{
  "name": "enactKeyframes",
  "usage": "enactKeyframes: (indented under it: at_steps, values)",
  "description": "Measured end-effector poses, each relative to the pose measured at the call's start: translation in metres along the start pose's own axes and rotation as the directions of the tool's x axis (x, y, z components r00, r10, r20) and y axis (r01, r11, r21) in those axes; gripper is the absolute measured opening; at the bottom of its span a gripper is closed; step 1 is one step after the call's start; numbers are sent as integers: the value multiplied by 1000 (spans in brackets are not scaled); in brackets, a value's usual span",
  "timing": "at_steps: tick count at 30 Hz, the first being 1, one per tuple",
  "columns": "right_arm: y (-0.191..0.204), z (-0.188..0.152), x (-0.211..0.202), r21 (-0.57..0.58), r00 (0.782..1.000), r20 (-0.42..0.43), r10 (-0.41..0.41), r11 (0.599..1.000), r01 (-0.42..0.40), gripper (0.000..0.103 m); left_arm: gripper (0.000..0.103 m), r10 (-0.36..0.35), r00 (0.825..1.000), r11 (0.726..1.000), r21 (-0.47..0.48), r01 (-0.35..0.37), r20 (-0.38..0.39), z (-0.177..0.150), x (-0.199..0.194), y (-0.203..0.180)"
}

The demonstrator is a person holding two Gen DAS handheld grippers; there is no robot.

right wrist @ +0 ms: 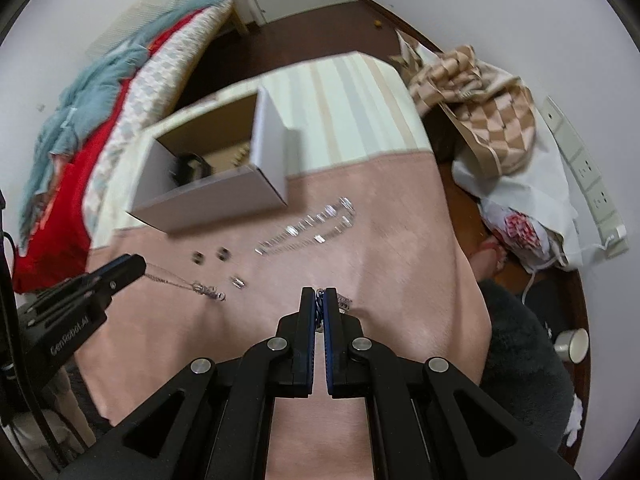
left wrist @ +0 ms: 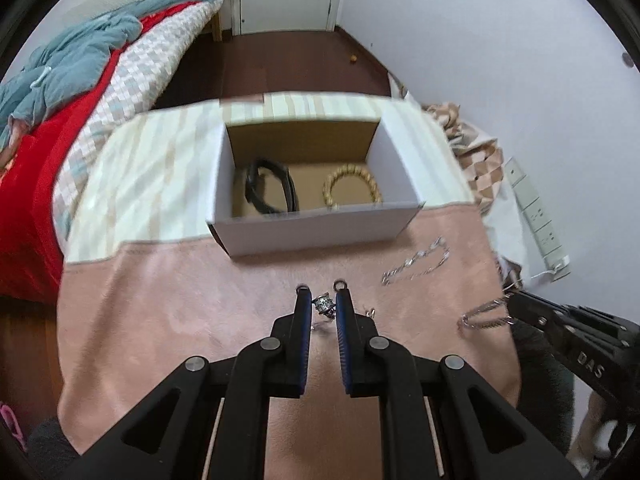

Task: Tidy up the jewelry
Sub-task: 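Grasp the silver charm chain with the left tool while the right tool lifts the link bracelet, then lower both chains into the box and open both tools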

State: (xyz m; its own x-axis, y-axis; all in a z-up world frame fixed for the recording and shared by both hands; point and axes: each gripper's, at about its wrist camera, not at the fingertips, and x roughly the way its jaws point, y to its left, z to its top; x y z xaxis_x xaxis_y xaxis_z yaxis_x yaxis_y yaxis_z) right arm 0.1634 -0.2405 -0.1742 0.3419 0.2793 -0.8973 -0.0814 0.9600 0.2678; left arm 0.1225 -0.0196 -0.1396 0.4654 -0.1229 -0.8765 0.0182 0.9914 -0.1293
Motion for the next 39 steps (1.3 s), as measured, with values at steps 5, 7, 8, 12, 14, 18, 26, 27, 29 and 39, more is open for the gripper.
enactKeyframes:
  at_steps: [5, 7, 8, 12, 14, 18, 26, 27, 29, 39]
  values:
    - [20, 34, -21, -32, 996, 41, 73, 997, -72, 4, 9, -27, 997, 1000, -5, 27, 68, 32, -35, 8]
    - [30, 52, -30, -61, 994, 67, 85, 995, -81, 4, 9, -39, 995, 999, -8, 40, 92, 50, -46, 12]
    - [35, 61, -33, -75, 993, 77, 94, 993, -88, 4, 9, -39, 994, 999, -6, 40, 102, 57, -49, 13]
    - [56, 100, -40, -127, 987, 112, 113, 987, -98, 4, 9, -31, 991, 1000, 1, 31, 133, 89, -50, 20]
    - [64, 119, -36, -139, 986, 117, 120, 985, -103, 4, 9, -31, 991, 1000, 4, 31, 130, 103, -44, 24]
    - [76, 149, -18, -148, 986, 81, 147, 980, -134, 4, 9, -41, 994, 999, -13, 42, 97, 128, -18, 36]
    - [86, 185, 50, -142, 986, -51, 156, 977, -162, 4, 9, -72, 997, 997, -30, 72, 0, 161, 37, 45]
    - [86, 187, 57, -142, 987, -62, 150, 977, -158, 4, 9, -75, 997, 997, -29, 74, -8, 164, 43, 46]
    - [86, 189, 68, -144, 987, -78, 143, 978, -153, 4, 10, -77, 997, 997, -34, 76, -22, 169, 51, 48]
    - [86, 200, 95, -112, 947, -215, 240, 957, -268, 16, 78, -27, 999, 996, -81, 25, -29, 172, 55, 60]
